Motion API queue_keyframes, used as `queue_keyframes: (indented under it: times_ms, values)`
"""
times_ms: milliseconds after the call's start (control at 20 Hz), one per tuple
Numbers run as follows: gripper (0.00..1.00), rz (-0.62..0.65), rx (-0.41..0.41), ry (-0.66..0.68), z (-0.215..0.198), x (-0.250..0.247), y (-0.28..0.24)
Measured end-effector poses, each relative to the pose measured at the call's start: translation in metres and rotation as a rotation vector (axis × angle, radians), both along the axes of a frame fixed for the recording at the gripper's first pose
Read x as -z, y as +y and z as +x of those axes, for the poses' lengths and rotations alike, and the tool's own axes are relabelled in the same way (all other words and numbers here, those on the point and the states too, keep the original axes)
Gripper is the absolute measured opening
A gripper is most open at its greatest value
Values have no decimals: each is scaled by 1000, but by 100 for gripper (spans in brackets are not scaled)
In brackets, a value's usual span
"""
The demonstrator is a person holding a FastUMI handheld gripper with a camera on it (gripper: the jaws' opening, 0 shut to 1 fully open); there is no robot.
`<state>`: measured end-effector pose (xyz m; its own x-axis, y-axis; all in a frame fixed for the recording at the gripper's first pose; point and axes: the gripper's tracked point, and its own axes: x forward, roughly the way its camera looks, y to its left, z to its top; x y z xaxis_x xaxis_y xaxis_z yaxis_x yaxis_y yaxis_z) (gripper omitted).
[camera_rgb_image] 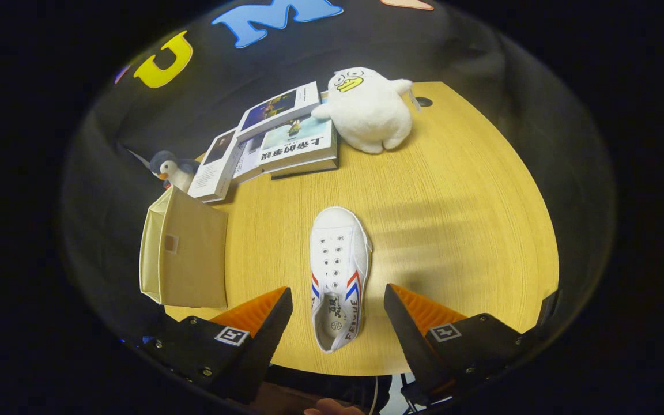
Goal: Open the storage box then place both shoes into the box .Put the left shoe in first, then the right shoe, with the right side of both shoes facing outward in a uniform manner.
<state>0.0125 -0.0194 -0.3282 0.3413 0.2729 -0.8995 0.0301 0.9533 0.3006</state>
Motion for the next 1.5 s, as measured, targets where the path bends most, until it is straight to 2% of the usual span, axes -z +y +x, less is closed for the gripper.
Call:
queue_keyframes:
  times_ms: [400, 850, 950, 1050, 1150, 1200, 1300, 1500]
  values:
    - [98, -25, -10, 101, -20, 65, -3]
    - [97, -146, -124, 130, -13, 109, -3]
    - [93, -160, -158, 124, -9, 113, -1]
    - [77, -101, -183, 116, -9, 111, 14]
    - [39, -124, -185, 119, -8, 103, 6]
    - [22, -134, -154, 120, -7, 110, 2]
    - [2, -125, -98, 112, -7, 107, -2]
    - [1, -60, -62, 131, -17, 92, 3]
